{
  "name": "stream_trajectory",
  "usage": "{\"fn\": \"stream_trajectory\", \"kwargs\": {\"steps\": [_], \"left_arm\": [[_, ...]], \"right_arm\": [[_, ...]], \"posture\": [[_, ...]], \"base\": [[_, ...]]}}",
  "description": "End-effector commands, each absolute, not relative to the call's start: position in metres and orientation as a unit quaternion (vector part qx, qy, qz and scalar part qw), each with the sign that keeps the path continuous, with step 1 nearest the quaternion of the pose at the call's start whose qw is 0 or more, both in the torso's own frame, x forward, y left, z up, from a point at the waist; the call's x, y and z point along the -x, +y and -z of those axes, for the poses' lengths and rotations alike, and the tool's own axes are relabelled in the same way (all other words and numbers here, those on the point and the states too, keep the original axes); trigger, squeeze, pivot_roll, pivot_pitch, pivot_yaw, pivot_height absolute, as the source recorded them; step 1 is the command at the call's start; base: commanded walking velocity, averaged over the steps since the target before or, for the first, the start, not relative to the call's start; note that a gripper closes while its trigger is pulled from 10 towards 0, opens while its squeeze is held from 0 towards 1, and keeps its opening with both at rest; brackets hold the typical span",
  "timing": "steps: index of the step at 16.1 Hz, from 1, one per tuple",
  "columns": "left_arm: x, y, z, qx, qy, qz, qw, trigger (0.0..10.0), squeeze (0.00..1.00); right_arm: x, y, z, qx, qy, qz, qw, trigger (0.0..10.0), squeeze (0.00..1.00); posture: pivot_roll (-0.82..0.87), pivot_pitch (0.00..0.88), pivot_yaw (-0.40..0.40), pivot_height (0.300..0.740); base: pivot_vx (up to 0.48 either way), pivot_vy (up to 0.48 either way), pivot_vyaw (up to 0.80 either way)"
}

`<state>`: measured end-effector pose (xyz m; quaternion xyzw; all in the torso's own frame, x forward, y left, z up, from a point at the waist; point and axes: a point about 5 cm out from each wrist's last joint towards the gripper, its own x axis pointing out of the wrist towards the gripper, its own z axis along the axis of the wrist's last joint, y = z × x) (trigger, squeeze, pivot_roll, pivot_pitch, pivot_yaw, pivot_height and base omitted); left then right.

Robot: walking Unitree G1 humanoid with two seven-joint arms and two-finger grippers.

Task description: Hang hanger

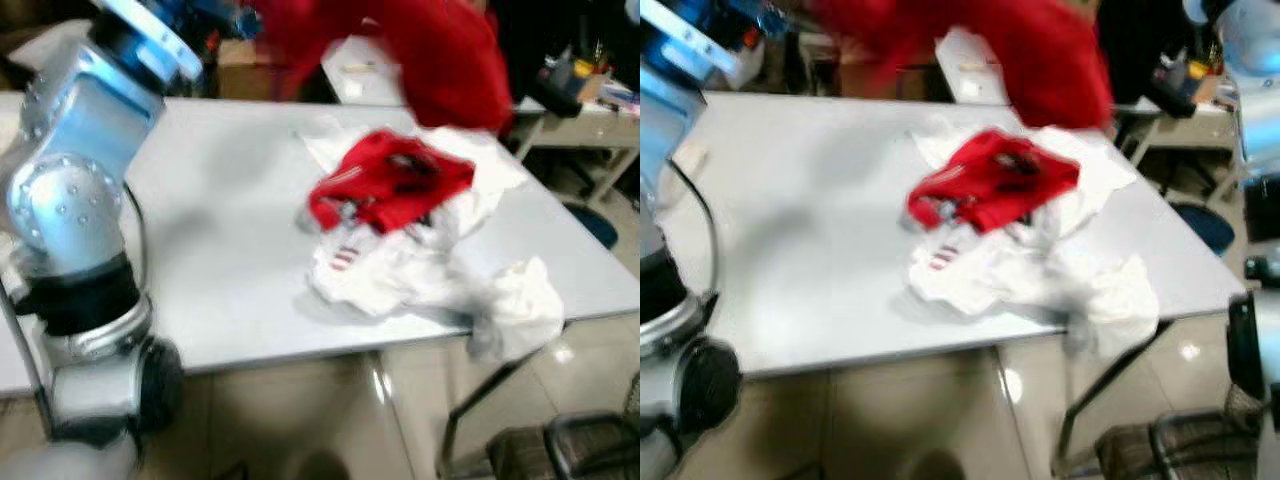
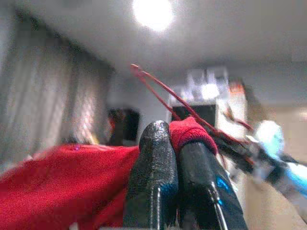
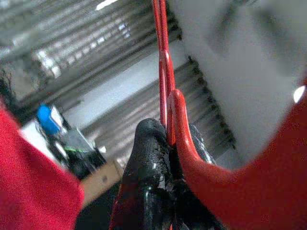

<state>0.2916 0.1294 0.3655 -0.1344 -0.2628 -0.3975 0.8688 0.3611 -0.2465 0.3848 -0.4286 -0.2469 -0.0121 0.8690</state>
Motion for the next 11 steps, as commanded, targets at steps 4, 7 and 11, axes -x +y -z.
{"fn": "stream_trajectory", "kwargs": {"steps": [4,7,11], "left_arm": [[-0.290,0.100,-0.277,0.100,-0.112,0.407,0.901,10.0,0.00],[-0.261,0.078,-0.180,-0.020,0.063,0.462,0.885,10.0,0.00],[-0.262,0.091,-0.159,-0.048,0.120,0.432,0.893,10.0,1.00]], "right_arm": [[-0.356,-0.242,-0.287,0.440,-0.096,-0.124,0.884,10.0,0.00],[-0.332,-0.252,-0.244,0.418,-0.028,-0.148,0.896,10.0,0.00],[-0.304,-0.235,-0.228,0.360,0.006,-0.204,0.910,10.0,0.00]], "posture": [[0.04,0.000,-0.077,0.740],[0.03,0.009,-0.062,0.740],[0.02,0.005,-0.057,0.740]], "base": [[0.387,0.000,0.00],[0.000,0.000,0.00],[0.000,0.000,0.00]]}}
